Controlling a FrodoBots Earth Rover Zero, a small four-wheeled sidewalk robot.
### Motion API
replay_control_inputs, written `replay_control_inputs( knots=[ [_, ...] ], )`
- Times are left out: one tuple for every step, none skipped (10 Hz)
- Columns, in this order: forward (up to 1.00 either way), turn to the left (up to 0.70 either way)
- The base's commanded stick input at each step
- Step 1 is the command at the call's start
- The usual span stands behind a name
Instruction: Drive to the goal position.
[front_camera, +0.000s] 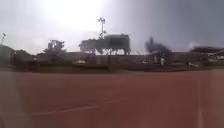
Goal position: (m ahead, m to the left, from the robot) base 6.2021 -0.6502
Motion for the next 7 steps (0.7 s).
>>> replay_control_inputs(
  knots=[
    [0.7,0.0],
    [0.7,0.0],
    [0.7,0.0],
    [0.7,0.0],
    [0.7,0.0],
    [0.7,-0.22],
    [0.7,-0.35]
  ],
)
